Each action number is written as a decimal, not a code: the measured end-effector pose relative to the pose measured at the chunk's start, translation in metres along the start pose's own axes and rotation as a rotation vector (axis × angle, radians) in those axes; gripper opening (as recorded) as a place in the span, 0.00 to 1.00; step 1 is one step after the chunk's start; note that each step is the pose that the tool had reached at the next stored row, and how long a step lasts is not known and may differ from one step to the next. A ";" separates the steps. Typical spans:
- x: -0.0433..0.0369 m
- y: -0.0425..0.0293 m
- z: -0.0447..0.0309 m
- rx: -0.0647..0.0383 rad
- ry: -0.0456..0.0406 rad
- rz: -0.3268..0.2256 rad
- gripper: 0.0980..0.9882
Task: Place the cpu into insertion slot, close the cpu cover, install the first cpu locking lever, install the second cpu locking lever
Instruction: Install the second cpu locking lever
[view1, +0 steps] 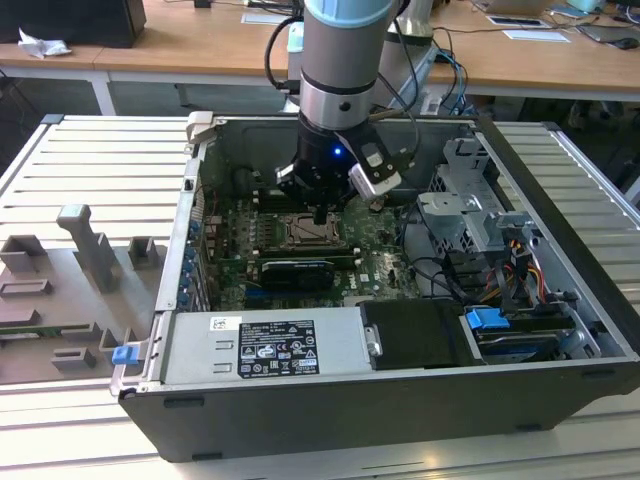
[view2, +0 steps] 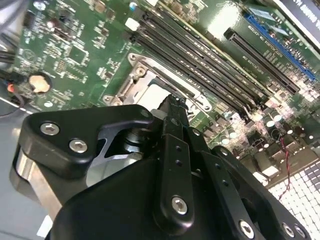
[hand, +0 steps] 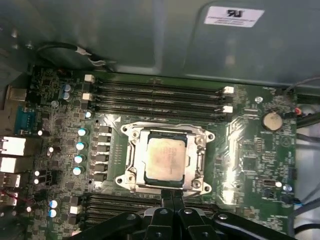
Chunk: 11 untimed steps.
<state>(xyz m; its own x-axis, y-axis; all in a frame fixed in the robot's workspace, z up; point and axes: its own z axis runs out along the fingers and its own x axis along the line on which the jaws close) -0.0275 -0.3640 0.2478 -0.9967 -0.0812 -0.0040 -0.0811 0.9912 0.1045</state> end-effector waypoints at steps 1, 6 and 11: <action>0.0011 -0.0003 0.0017 0.000 0.0001 0.000 0.01; 0.0065 -0.0052 0.0056 -0.003 0.0000 -0.001 0.01; 0.0240 -0.0098 0.0067 -0.003 0.0000 -0.001 0.01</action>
<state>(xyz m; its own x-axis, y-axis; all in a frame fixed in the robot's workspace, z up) -0.0506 -0.3749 0.2400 -0.9966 -0.0824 -0.0040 -0.0824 0.9908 0.1071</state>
